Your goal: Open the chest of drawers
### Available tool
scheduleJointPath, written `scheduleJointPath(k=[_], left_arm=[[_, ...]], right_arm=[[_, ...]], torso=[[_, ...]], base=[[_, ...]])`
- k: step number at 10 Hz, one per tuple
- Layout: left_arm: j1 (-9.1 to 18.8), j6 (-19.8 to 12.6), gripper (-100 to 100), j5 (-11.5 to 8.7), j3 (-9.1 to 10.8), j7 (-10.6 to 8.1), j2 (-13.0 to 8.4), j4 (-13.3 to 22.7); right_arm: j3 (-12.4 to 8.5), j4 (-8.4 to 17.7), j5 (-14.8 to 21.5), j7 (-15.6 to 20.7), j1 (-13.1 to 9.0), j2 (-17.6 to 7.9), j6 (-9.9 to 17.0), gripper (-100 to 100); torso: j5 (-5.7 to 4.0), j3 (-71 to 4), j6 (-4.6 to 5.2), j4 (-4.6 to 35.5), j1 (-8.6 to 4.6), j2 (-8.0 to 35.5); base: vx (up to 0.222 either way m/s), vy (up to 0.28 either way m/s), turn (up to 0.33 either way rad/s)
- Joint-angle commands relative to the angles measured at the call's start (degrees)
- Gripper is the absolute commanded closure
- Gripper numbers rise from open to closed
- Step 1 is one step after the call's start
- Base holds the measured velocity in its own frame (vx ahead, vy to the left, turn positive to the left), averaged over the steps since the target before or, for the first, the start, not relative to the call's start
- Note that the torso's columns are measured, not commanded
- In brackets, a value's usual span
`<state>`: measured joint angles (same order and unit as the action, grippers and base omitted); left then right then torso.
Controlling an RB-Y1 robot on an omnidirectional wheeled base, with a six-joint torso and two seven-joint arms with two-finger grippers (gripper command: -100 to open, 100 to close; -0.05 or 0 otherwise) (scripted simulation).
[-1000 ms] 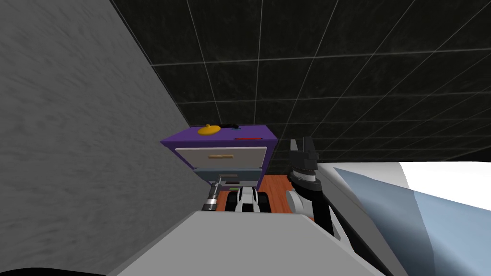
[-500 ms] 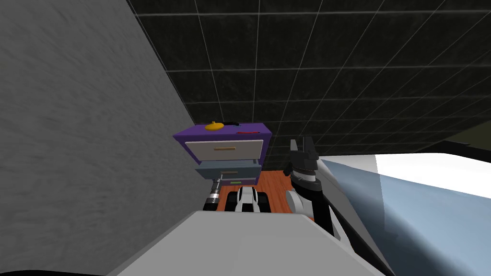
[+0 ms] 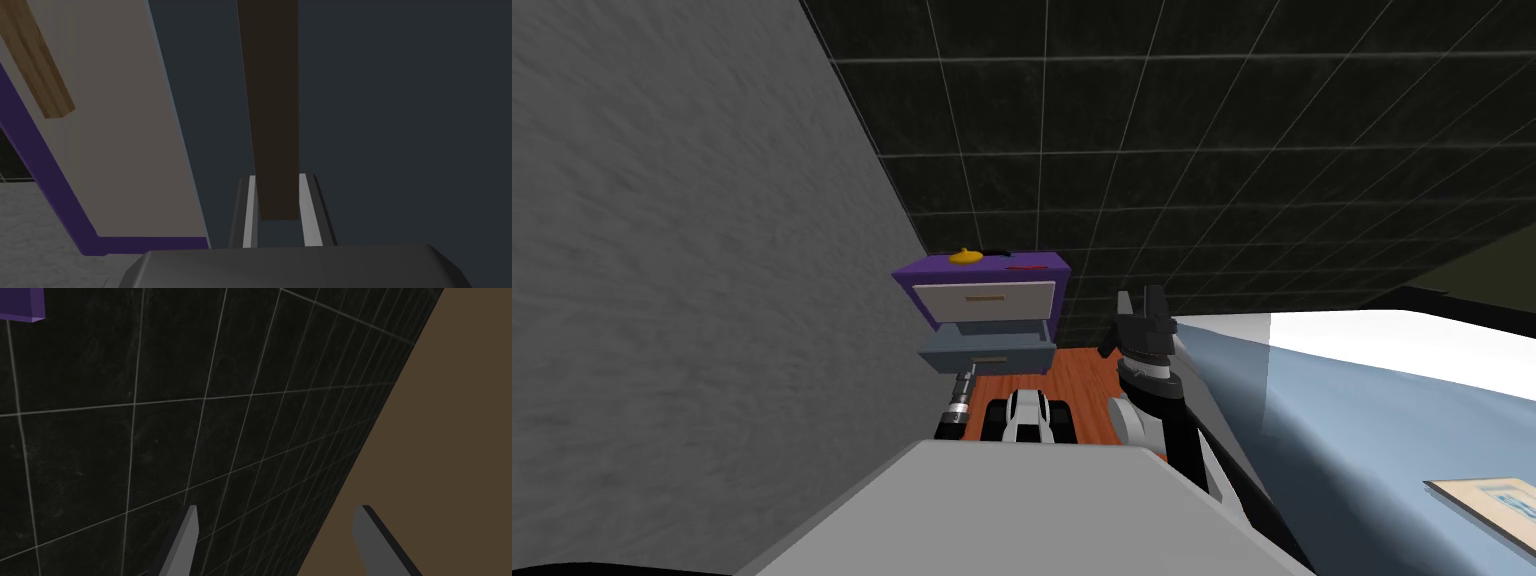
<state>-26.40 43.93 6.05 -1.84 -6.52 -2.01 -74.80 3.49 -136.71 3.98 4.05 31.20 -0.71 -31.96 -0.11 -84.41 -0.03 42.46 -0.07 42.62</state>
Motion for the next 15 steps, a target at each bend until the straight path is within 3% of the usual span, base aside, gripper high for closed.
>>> scheduleJointPath(k=[1,2,3,5,6,7,8,9,10,11,12,13,14,15], left_arm=[[2.7,-0.9,-100,-2.3,-0.4,-0.72,-2.6,1.8],[4.9,-1.8,-100,-4.5,-0.79,-1.43,-5.2,3.6],[5.5,-1.8,-100,-4.5,-0.79,-1.43,-5.3,3.6],[9.5,-3.5,-100,-8.5,-1.59,-2.87,-9.3,7.1],[11.0,-3.5,-100,-9.0,-1.59,-2.87,-10.6,7.1],[12.7,-4.4,-100,-11.2,-1.99,-3.59,-12.3,8.9],[13.7,-4.4,-100,-11.3,-1.99,-3.59,-13.2,8.9],[16.0,-5.3,-100,-13.5,-2.38,-4.3,-15.6,10.7],[16.5,-5.3,-100,-13.5,-2.38,-4.3,-15.8,10.7],[18.6,-6.2,-100,-15.8,-2.78,-5.02,-18.4,12.5],[19.2,-6.2,-100,-15.8,-2.78,-5.02,-18.5,12.5],[20.9,-7.1,-100,-18.0,-3.18,-5.74,-20.9,14.3],[22.0,-7.1,-100,-18.0,-3.18,-5.74,-21.1,14.3],[24.0,-8.0,-100,-20.3,-3.58,-6.46,-23.6,16.1]], right_arm=[[0.0,0.0,0.0,0.0,0.0,0.0,0.0,0],[0.0,0.0,0.0,0.0,0.0,0.0,0.0,0],[0.0,0.0,0.0,0.0,0.0,0.0,0.0,0],[0.0,0.0,0.0,0.0,0.0,0.0,0.0,0],[0.0,0.0,0.0,0.0,0.0,0.0,0.0,0],[0.0,0.0,0.0,0.0,0.0,0.0,0.0,0],[0.0,0.0,0.0,0.0,0.0,0.0,0.0,0],[0.0,0.0,0.0,0.0,0.0,0.0,0.0,0],[0.0,0.0,0.0,0.0,0.0,0.0,0.0,0],[0.0,0.0,0.0,0.0,0.0,0.0,0.0,0],[0.0,0.0,0.0,0.0,0.0,0.0,0.0,0],[0.0,0.0,0.0,0.0,0.0,0.0,0.0,0],[0.0,0.0,0.0,0.0,0.0,0.0,0.0,0],[0.0,0.0,0.0,0.0,0.0,0.0,0.0,0]], torso=[[0.02,-0.1,0.03,-0.1,-0.08,-0.3],[0.04,-0.4,0.09,-0.2,-0.08,-0.7],[0.07,-0.4,0.08,-0.3,-0.09,-0.7],[0.13,-0.2,0.07,-0.2,0.05,-0.4],[0.11,-0.1,0.04,-0.1,0.04,-0.2],[0.12,-0.1,0.03,-0.1,0.13,-0.2],[0.13,-0.1,0.03,-0.1,0.15,-0.2],[0.14,-0.2,0.02,-0.2,0.17,-0.4],[0.12,-0.2,0.03,-0.2,0.09,-0.4],[0.11,-0.2,0.03,-0.2,0.07,-0.4],[0.09,-0.2,0.03,-0.2,0.01,-0.4],[0.1,-0.2,0.03,-0.2,0.05,-0.4],[0.09,-0.2,0.03,-0.2,0.01,-0.4],[0.11,-0.2,0.03,-0.2,0.11,-0.3]], base=[[-0.06,-0.071,0.005],[-0.063,-0.098,-0.006],[-0.048,-0.082,-0.009],[-0.074,-0.11,-0.011],[-0.103,-0.089,-0.001],[-0.109,-0.082,-0.005],[-0.08,-0.061,-0.003],[-0.085,-0.071,-0.007],[-0.069,-0.065,0.0],[-0.075,-0.082,-0.009],[-0.063,-0.078,-0.001],[-0.061,-0.099,-0.007],[-0.062,-0.076,-0.001],[-0.102,-0.064,-0.005]])
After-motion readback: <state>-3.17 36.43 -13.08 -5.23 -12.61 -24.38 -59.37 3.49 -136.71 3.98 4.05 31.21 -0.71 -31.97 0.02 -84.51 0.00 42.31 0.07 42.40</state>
